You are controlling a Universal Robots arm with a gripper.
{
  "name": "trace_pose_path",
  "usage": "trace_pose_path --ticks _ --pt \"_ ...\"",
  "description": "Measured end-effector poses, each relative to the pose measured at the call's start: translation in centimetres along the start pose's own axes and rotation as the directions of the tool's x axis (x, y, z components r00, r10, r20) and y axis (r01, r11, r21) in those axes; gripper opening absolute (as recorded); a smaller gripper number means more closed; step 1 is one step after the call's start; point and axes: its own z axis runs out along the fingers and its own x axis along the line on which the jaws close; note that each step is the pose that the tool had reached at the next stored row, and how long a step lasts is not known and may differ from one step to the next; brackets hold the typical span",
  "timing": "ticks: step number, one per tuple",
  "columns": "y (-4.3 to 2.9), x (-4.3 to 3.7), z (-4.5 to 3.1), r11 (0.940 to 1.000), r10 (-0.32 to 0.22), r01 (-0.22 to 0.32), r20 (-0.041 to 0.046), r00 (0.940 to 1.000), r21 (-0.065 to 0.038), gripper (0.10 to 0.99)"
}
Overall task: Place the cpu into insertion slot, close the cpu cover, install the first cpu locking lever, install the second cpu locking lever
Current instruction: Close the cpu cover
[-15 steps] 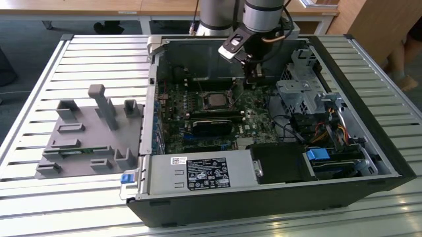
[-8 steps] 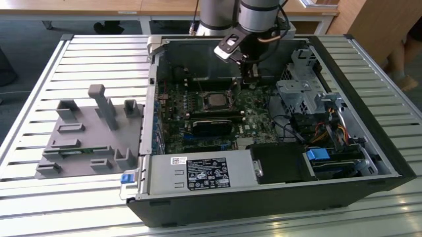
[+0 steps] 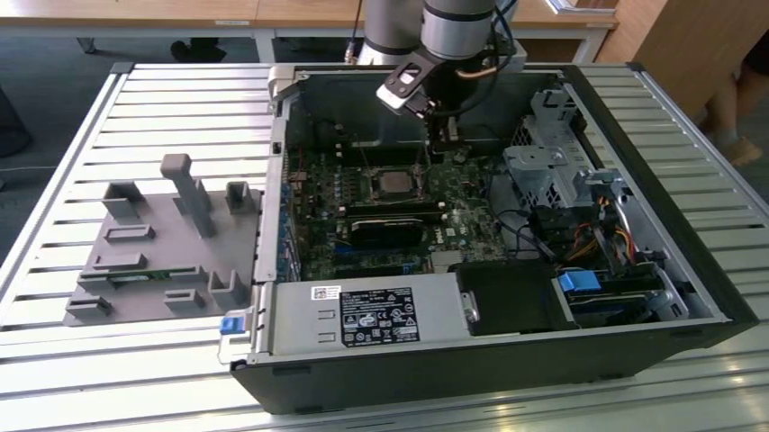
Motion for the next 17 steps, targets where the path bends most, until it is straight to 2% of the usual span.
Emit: trace_pose_path --ticks 7,17 --pt "-1.11 0.04 0.08 1.0000 0.000 0.000 0.0000 1.0000 0.000 0.106" --pt "-2.30 0.08 0.66 1.0000 0.000 0.000 0.0002 1.0000 0.000 0.106"
